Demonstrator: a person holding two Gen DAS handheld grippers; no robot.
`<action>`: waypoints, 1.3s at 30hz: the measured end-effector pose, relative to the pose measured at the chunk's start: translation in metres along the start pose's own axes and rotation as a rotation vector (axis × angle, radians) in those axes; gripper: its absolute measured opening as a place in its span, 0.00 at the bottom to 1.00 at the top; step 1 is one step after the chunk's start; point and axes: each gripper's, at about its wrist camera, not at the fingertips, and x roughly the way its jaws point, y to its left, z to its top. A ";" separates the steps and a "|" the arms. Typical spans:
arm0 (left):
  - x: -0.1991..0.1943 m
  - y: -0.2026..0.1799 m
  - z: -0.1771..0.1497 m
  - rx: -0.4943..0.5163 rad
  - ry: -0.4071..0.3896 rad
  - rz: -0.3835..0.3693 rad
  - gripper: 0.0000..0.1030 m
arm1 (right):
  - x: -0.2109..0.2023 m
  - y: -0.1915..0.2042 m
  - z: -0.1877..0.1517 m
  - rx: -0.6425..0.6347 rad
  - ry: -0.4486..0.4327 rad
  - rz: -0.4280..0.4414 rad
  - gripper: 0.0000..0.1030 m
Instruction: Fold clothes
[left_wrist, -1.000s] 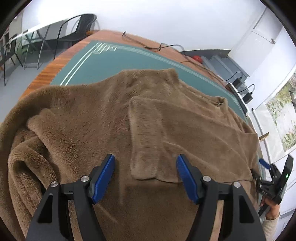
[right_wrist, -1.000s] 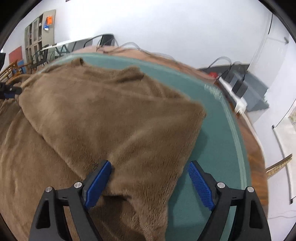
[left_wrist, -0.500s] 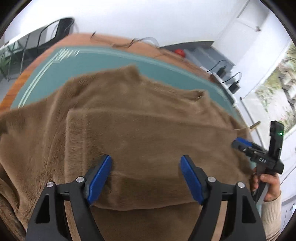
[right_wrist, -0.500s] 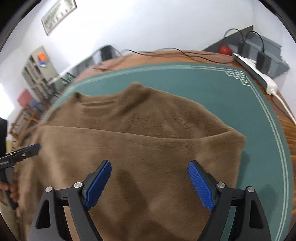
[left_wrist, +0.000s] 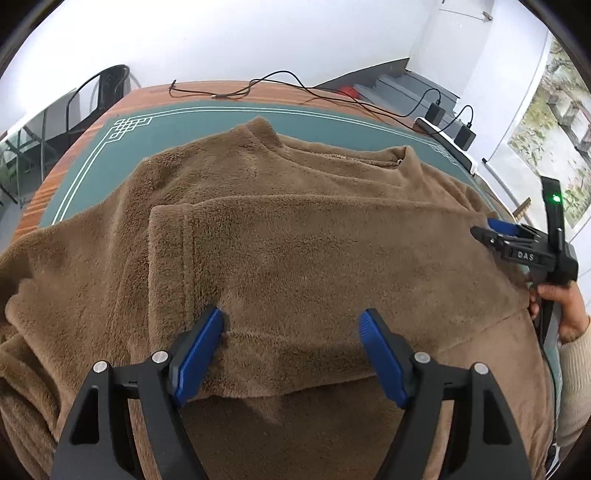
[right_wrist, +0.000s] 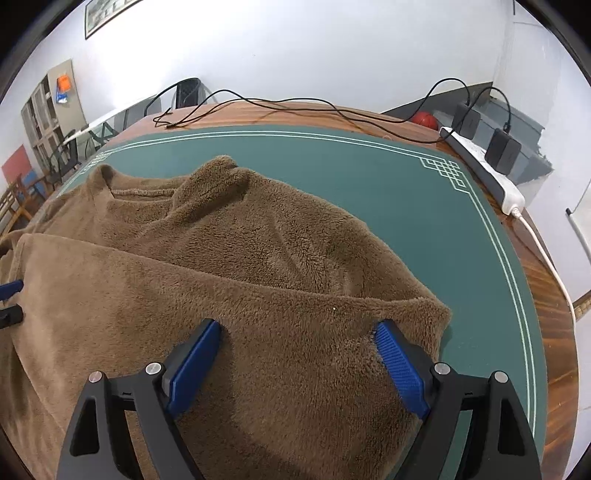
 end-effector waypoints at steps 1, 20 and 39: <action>-0.002 -0.001 -0.001 -0.001 -0.002 0.001 0.78 | -0.008 0.002 -0.002 0.006 -0.011 -0.005 0.85; -0.007 0.003 -0.014 -0.062 0.004 -0.025 0.79 | -0.036 0.032 -0.064 -0.106 -0.006 0.059 0.96; -0.074 -0.019 -0.110 -0.112 0.033 -0.161 0.80 | -0.116 0.135 -0.131 -0.263 0.028 0.209 0.96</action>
